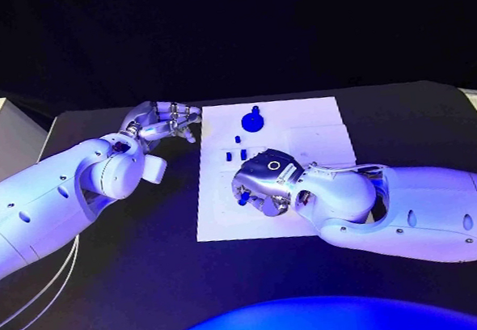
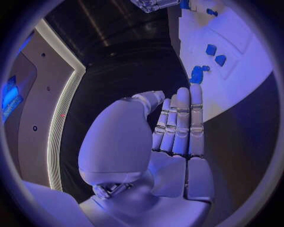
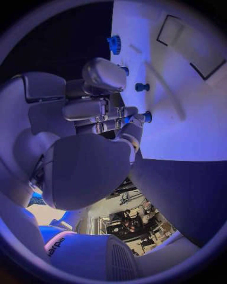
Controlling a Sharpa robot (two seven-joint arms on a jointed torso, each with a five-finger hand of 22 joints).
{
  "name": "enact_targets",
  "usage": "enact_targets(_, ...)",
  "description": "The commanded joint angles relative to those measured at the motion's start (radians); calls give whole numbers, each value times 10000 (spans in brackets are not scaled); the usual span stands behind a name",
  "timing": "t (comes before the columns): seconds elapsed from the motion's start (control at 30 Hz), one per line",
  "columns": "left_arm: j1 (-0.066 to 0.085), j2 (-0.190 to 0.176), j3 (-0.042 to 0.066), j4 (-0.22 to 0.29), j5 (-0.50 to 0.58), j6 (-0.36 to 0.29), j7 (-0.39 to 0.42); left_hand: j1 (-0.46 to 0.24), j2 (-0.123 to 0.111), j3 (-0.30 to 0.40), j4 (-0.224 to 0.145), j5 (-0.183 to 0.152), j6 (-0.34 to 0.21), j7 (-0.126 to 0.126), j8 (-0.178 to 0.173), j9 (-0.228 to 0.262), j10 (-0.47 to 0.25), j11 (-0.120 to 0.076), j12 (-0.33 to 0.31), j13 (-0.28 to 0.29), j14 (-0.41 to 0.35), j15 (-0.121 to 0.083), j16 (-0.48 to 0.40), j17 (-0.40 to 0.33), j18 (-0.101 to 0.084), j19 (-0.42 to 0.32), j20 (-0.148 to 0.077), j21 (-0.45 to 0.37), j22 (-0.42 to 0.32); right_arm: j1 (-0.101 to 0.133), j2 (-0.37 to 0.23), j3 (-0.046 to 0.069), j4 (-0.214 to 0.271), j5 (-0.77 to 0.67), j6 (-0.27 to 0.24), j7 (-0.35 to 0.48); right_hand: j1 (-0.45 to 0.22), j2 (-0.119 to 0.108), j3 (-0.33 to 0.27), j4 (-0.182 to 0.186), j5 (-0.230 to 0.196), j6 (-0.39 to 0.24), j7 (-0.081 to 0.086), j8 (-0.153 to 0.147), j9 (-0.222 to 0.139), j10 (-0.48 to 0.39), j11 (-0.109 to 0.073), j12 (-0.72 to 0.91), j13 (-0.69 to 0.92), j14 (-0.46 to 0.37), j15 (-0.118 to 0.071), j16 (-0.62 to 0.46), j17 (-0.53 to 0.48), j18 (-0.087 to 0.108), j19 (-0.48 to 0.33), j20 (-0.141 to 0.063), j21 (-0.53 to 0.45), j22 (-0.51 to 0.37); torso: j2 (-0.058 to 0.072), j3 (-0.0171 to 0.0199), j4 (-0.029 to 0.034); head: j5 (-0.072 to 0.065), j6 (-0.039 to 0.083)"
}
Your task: Assemble the parts on the task board
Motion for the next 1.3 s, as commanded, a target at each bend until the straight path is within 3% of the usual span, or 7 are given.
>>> enact_targets(0.03, 2, 5, 8, 34, 57, 23, 33, 69, 38, 8, 11, 24, 75, -12, 53, -13, -59, -9, 67, -8, 69, 19, -28, -8, 70, 80, 11, -25, -14, -16, 17, -5, -47, -132, 152, -48, -56, 34, 41, -4, 54, 46, 27, 49, 1, 537, -464, -2, 15, 506, -68, -3, -54, -94, 272, -40, 8, -20, 4, -4, -1, -3, 4)
enact_targets(0.53, 3, -4, 8, 49, 57, 25, 16, 69, 41, 7, 16, 24, 75, -12, 54, -15, -64, -8, 68, -10, 70, 20, -29, -10, 69, 81, 11, -26, -15, -27, 270, -86, -443, 15, 158, -26, -516, -307, 50, 102, 268, -827, 213, -457, -68, -27, -229, -469, -31, 477, 127, -46, -131, -104, 200, 99, -50, 8, -7, -7, -3, -22, -2)
enact_targets(0.83, 3, -4, 8, 43, 57, 21, 17, 70, 48, 6, 24, 25, 77, -13, 58, -17, -72, -8, 72, -13, 71, 21, -30, -13, 69, 83, 11, -30, -19, -49, 271, -114, -410, 106, 168, 24, -681, -519, -21, 193, 291, -1027, 197, -590, -89, -223, -218, -499, -62, 463, 148, -72, -180, -88, 179, 136, -111, -16, -9, -1, -5, -17, -2)
enact_targets(1.3, 3, -20, 8, 40, 57, 18, 12, 70, 48, 6, 24, 25, 77, -13, 58, -17, -72, -8, 72, -13, 71, 21, -30, -13, 69, 83, 11, -30, -19, -85, 129, -128, -281, 145, 111, -13, -738, -637, -75, 233, 344, -1107, 187, -640, -86, -356, -215, -502, -90, 457, 146, -84, -202, -78, 173, 145, -134, -20, 5, 1, 3, -5, -2)
